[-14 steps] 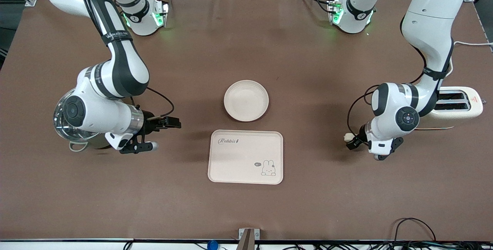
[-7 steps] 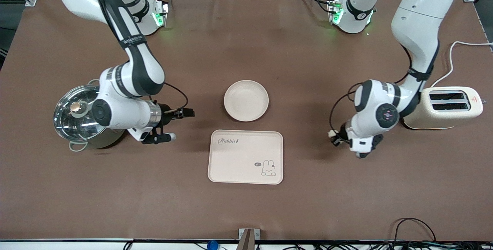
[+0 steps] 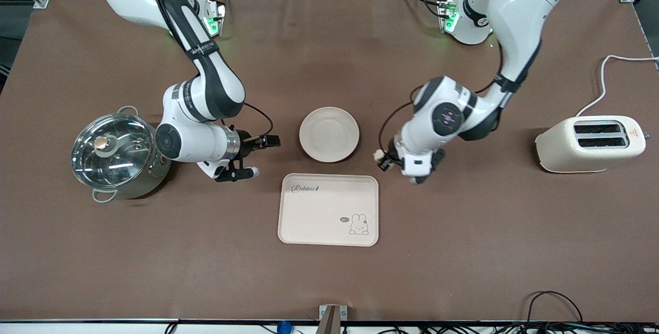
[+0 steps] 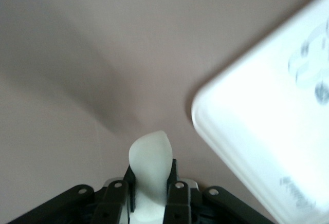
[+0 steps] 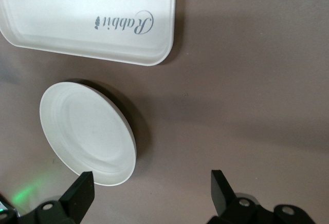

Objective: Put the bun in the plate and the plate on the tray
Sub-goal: 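Carry the bun onto the white plate with the left gripper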

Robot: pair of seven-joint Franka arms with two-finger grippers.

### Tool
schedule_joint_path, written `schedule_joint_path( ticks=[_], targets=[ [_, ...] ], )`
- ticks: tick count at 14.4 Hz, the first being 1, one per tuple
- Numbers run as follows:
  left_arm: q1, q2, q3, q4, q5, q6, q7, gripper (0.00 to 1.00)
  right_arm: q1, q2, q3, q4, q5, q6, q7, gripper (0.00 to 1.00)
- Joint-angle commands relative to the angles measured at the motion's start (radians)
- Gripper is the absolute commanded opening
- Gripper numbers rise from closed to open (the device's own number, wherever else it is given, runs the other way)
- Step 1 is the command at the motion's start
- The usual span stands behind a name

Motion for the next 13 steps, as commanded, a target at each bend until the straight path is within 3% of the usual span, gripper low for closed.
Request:
schedule_joint_path(
  ticks=[1,6,9,10,12,13],
  targets=[
    [-0.099,0.015,0.005,0.017,-0.002,0.006,-0.114,0.25,0.013,-0.025,-0.004,-0.051,0.027,0.018,-0.003,1.00],
    [-0.229,0.108,0.013,0.023,-0.001,0.140,-0.234,0.25,0.018,-0.022,-0.004,-0.060,0.027,0.021,-0.004,1.00],
    [-0.248,0.138,0.026,0.025,0.002,0.152,-0.238,0.36,0.030,-0.008,-0.004,-0.060,0.030,0.024,-0.004,1.00],
    [-0.248,0.138,0.025,0.025,0.002,0.152,-0.238,0.48,0.030,0.001,-0.004,-0.060,0.036,0.039,-0.004,1.00],
    [-0.245,0.129,0.026,0.025,0.002,0.150,-0.259,0.99,0.059,0.027,-0.004,-0.060,0.058,0.069,-0.004,1.00],
    [-0.245,0.119,0.026,0.033,0.007,0.146,-0.262,1.00,0.085,0.039,-0.004,-0.060,0.087,0.078,-0.004,1.00]
  ],
)
